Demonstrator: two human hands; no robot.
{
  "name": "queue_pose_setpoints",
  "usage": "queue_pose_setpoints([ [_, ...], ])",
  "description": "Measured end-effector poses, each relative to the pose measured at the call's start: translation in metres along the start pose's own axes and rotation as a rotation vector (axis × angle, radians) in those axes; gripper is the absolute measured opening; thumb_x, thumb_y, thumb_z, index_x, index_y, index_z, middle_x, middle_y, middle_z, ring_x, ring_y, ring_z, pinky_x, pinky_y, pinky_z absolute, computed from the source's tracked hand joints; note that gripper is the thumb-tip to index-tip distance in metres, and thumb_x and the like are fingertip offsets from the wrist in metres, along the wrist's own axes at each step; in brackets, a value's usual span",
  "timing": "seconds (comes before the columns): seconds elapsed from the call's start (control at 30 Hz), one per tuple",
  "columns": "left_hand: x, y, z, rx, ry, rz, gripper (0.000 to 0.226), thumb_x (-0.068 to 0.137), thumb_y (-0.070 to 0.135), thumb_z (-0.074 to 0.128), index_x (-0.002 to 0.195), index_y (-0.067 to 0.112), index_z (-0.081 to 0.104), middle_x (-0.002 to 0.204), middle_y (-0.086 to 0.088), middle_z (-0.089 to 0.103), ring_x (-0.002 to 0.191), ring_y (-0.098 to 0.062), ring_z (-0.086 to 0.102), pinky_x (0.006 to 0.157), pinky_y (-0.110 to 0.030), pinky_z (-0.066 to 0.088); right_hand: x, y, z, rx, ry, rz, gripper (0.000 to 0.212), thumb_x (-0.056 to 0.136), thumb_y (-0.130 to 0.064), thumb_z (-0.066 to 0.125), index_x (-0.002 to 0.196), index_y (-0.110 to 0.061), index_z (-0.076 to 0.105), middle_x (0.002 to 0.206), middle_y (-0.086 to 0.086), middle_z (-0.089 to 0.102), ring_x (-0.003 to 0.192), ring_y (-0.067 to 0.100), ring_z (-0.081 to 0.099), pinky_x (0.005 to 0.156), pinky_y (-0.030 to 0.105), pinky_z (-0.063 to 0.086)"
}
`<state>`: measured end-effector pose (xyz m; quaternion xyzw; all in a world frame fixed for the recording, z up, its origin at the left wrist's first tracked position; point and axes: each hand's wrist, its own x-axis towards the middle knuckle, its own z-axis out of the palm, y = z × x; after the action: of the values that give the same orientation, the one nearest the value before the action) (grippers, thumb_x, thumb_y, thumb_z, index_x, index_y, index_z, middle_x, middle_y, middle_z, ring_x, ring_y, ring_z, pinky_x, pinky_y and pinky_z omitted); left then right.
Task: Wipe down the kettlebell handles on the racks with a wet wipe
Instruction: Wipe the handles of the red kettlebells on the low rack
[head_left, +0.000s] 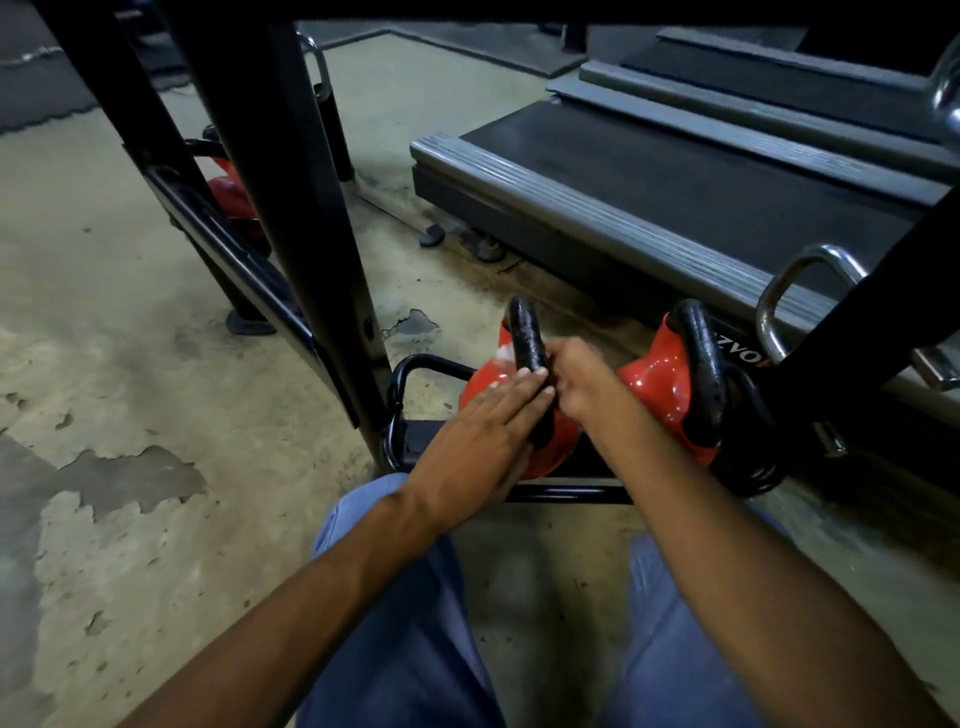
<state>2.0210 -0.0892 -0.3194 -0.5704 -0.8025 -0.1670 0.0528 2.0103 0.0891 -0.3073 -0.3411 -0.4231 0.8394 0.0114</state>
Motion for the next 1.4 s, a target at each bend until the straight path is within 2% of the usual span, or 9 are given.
queue_pose_setpoints([
  [0.1, 0.013, -0.010, -0.006, 0.041, -0.017, -0.001, 0.063, 0.099, 0.029, 0.051, 0.157, 0.013, 0.030, 0.165, -0.009, 0.023, 0.153, -0.021, 0.018, 0.125, -0.038, 0.017, 0.008, -0.015, 0.011, 0.061, -0.002, 0.056, 0.036, 0.105, -0.012, 0.028, 0.107, 0.006, 0.059, 0.073, 0.021, 0.073, 0.058, 0.028, 0.074, 0.045, 0.034, 0.058],
  [0.23, 0.026, -0.020, -0.010, 0.041, -0.056, -0.030, 0.073, 0.099, 0.042, 0.054, 0.159, 0.013, 0.022, 0.166, -0.008, 0.018, 0.153, -0.021, 0.015, 0.126, -0.036, 0.014, 0.003, -0.002, -0.006, -0.049, -0.065, 0.101, 0.039, 0.104, -0.016, 0.033, 0.092, -0.002, 0.067, 0.082, 0.012, 0.074, 0.074, 0.022, 0.073, 0.070, 0.031, 0.059],
  [0.3, 0.031, -0.021, -0.013, 0.035, -0.064, -0.026, 0.077, 0.098, 0.046, 0.055, 0.159, 0.012, 0.021, 0.166, -0.010, 0.017, 0.154, -0.021, 0.014, 0.126, -0.036, 0.014, 0.012, -0.011, -0.002, -0.034, -0.020, 0.110, 0.036, 0.103, -0.013, 0.032, 0.091, -0.002, 0.064, 0.085, 0.014, 0.070, 0.069, 0.022, 0.071, 0.067, 0.029, 0.059],
  [0.4, 0.035, -0.025, -0.017, 0.032, -0.074, -0.008, 0.082, 0.096, 0.048, 0.058, 0.159, 0.012, 0.019, 0.166, -0.010, 0.017, 0.153, -0.022, 0.015, 0.125, -0.033, 0.011, 0.028, -0.020, 0.016, -0.130, 0.241, -0.118, 0.027, 0.101, -0.004, 0.044, 0.078, -0.005, 0.058, 0.071, 0.012, 0.057, 0.048, 0.019, 0.059, 0.045, 0.024, 0.046],
  [0.5, 0.036, -0.030, -0.020, 0.000, -0.061, 0.007, 0.087, 0.092, 0.048, 0.064, 0.158, 0.011, 0.022, 0.165, -0.011, 0.020, 0.152, -0.023, 0.019, 0.124, -0.033, 0.015, 0.027, -0.010, 0.019, -0.596, 0.428, -0.453, 0.045, 0.100, -0.019, 0.057, 0.056, -0.011, 0.054, 0.054, 0.003, 0.049, 0.054, 0.019, 0.047, 0.054, 0.033, 0.032],
  [0.73, 0.038, -0.034, -0.014, 0.053, -0.078, 0.023, 0.089, 0.092, 0.047, 0.063, 0.158, 0.007, 0.019, 0.164, -0.012, 0.022, 0.152, -0.025, 0.019, 0.125, -0.039, 0.019, 0.043, -0.049, 0.052, -1.417, 0.212, -0.501, 0.032, 0.103, -0.015, 0.045, 0.110, -0.005, 0.074, 0.111, 0.016, 0.072, 0.106, 0.032, 0.066, 0.087, 0.035, 0.051],
  [0.97, 0.035, -0.026, -0.016, 0.013, -0.052, -0.018, 0.087, 0.093, 0.044, 0.064, 0.158, 0.008, 0.020, 0.165, -0.011, 0.021, 0.152, -0.023, 0.020, 0.125, -0.036, 0.018, 0.029, -0.066, 0.035, -1.802, -0.151, -0.604, 0.024, 0.102, -0.019, 0.050, 0.102, -0.022, 0.073, 0.108, 0.000, 0.072, 0.099, 0.015, 0.067, 0.094, 0.042, 0.055],
  [1.13, 0.025, -0.013, -0.017, -0.017, -0.001, -0.061, 0.076, 0.095, 0.045, 0.060, 0.156, 0.009, 0.030, 0.162, -0.009, 0.030, 0.149, -0.022, 0.026, 0.123, -0.035, 0.023, 0.005, -0.061, 0.012, -1.647, -0.334, -0.692, 0.021, 0.103, -0.016, 0.055, 0.112, -0.018, 0.074, 0.121, 0.000, 0.071, 0.128, 0.024, 0.059, 0.108, 0.045, 0.046],
  [1.4, 0.072, 0.055, 0.001, -0.118, 0.065, -0.012, 0.058, 0.097, 0.041, 0.055, 0.147, 0.013, 0.046, 0.156, -0.007, 0.041, 0.141, -0.022, 0.040, 0.119, -0.033, 0.031, -0.030, -0.108, -0.089, -1.056, -0.188, -0.860, 0.018, 0.098, -0.012, 0.063, 0.108, -0.009, 0.078, 0.097, 0.011, 0.077, 0.088, 0.024, 0.071, 0.087, 0.040, 0.053],
])
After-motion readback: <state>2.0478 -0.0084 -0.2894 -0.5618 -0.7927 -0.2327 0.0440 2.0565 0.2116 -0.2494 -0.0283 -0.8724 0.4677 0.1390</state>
